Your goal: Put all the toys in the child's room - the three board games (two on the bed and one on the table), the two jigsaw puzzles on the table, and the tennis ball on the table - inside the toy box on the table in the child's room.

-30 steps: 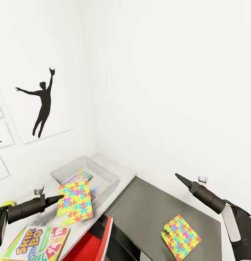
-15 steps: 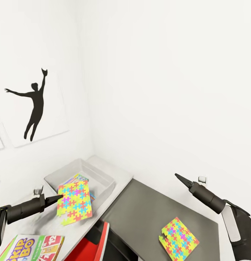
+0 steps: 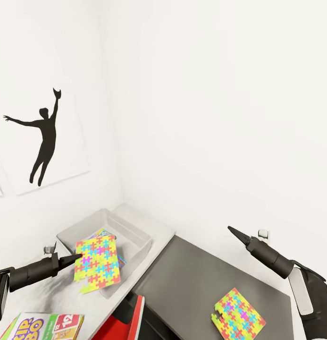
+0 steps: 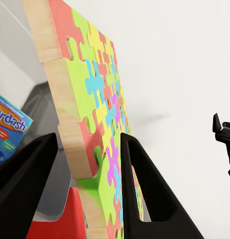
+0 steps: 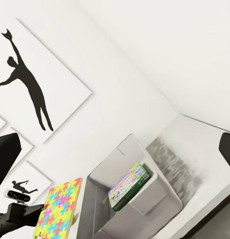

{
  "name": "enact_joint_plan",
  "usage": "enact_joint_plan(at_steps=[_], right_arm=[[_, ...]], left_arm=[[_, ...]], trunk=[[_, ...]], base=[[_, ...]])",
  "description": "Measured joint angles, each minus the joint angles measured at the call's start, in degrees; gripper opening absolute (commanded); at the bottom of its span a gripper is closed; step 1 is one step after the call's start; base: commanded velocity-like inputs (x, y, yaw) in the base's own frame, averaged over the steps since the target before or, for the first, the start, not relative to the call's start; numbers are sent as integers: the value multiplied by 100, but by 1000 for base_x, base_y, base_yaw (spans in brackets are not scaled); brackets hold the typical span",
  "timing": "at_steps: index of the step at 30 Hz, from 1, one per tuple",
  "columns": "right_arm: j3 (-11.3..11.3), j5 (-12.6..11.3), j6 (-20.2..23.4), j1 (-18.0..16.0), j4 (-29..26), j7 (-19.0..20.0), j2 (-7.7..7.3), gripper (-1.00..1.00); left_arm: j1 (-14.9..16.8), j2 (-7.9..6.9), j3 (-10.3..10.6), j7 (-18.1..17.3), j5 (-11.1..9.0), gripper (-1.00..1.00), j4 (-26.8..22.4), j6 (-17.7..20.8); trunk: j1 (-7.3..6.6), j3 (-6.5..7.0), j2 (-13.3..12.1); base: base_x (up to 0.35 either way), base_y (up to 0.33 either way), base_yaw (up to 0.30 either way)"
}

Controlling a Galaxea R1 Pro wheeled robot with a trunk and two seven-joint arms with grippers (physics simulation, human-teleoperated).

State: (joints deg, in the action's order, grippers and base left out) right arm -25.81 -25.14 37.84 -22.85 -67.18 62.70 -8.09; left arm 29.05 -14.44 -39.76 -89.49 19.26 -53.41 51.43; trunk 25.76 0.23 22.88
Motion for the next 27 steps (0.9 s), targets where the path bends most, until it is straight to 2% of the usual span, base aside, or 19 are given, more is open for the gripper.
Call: enact_joint_plan(at_steps=[23,27], right_arm=[[0,-6,-27,-2,0,-8,23,100],[8,-6,-31,0,0,-9,42,100]], left_arm=[[6,-12,-17,0,0,-100,-10,44],[179,-14,-20,1,7,-100,-332,120]], trunk=[[0,0,0],[0,1,0]], base=[[1,2,0],[0,0,0]])
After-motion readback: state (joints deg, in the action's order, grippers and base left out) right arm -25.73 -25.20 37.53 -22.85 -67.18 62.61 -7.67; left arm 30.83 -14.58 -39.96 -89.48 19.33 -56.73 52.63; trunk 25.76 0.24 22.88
